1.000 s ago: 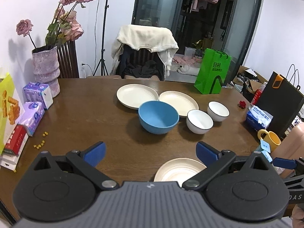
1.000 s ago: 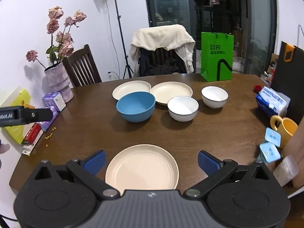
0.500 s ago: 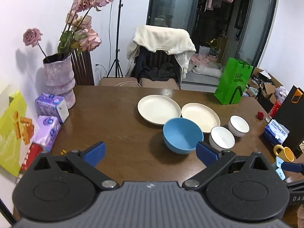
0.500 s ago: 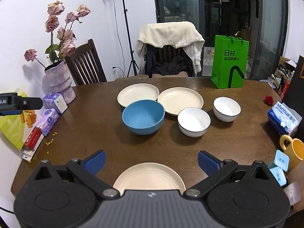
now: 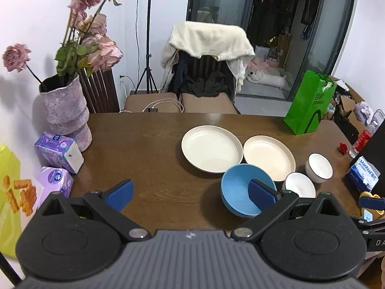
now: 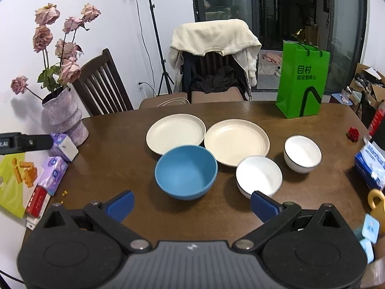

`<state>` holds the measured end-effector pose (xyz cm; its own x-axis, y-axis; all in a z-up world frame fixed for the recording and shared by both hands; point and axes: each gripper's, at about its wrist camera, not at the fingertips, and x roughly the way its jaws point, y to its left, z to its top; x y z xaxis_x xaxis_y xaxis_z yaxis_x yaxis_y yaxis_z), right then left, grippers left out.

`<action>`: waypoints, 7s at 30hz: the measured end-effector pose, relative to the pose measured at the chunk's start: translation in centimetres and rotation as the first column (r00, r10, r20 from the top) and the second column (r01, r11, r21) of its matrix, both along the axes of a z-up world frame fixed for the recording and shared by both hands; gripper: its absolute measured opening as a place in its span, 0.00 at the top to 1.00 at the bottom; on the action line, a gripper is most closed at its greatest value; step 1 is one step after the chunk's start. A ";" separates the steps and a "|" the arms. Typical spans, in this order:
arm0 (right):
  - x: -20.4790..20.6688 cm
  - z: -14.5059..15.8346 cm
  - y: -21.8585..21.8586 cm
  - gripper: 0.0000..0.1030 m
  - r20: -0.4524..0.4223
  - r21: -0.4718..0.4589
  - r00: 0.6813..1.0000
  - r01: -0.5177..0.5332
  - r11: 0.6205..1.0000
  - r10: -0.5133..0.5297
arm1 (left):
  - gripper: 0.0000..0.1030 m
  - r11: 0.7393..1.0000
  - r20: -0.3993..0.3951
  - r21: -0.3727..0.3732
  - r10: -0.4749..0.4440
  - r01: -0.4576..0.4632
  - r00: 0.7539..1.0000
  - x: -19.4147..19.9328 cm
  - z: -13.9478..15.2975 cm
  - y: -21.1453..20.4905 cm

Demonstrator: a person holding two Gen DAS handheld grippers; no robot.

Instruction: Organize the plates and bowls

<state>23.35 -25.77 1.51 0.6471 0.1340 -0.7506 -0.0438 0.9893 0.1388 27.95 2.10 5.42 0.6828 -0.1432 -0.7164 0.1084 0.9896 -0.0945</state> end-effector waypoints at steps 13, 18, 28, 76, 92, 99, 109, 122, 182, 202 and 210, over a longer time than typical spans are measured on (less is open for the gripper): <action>9.9 -2.4 0.9 0.00 -0.087 0.081 0.996 0.029 0.996 -0.022 | 0.00 1.000 -0.090 -0.009 0.026 -0.026 0.996 9.4 -2.9 1.8; 13.3 -3.6 1.3 0.01 -0.106 0.079 0.994 0.040 0.996 -0.031 | 0.00 1.000 -0.095 -0.002 0.021 -0.021 0.995 12.5 -3.8 1.9; 19.4 -6.1 1.8 0.07 -0.158 0.109 0.985 0.089 0.990 -0.071 | 0.00 1.000 -0.125 0.008 -0.010 0.011 0.992 18.1 -6.2 1.4; 33.8 -22.2 1.4 0.62 -0.419 0.161 0.893 0.248 0.955 -0.161 | 0.22 0.999 -0.346 -0.045 -0.016 0.000 0.938 33.6 -23.2 0.1; 34.3 -23.5 1.7 0.70 -0.435 0.133 0.882 0.264 0.955 -0.183 | 0.50 0.994 -0.364 -0.111 -0.050 0.010 0.930 34.5 -25.2 -0.1; 34.3 -24.2 1.5 0.85 -0.446 0.142 0.875 0.276 0.951 -0.187 | 0.78 0.989 -0.359 -0.144 -0.085 0.035 0.929 34.7 -25.8 -0.5; 34.1 -24.1 2.0 0.89 -0.423 0.125 0.885 0.267 0.955 -0.192 | 0.88 0.992 -0.335 -0.116 -0.089 0.053 0.938 34.5 -25.7 -1.0; 33.8 -23.0 2.3 0.88 -0.390 0.129 0.904 0.241 0.962 -0.174 | 0.88 0.993 -0.296 -0.107 -0.081 0.051 0.952 33.8 -23.9 -0.2; 21.2 -10.2 5.8 0.88 -0.188 0.153 0.982 0.063 0.986 -0.034 | 0.88 0.998 -0.113 -0.056 0.015 -0.021 0.994 18.4 -10.7 2.8; 12.4 -6.6 5.5 0.88 -0.148 0.146 0.989 0.017 0.989 0.005 | 0.88 0.997 -0.082 -0.055 0.050 -0.055 0.995 8.9 -7.1 2.5; 8.3 -5.4 5.0 0.88 -0.127 0.140 0.992 -0.006 0.990 0.024 | 0.88 0.996 -0.077 -0.057 0.065 -0.070 0.995 4.3 -6.1 2.2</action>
<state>31.60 -20.72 -3.86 0.5436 0.2519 -0.8007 -0.0318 0.9594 0.2802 32.22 4.35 -0.64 0.6371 -0.1428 -0.7574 0.0319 0.9867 -0.1592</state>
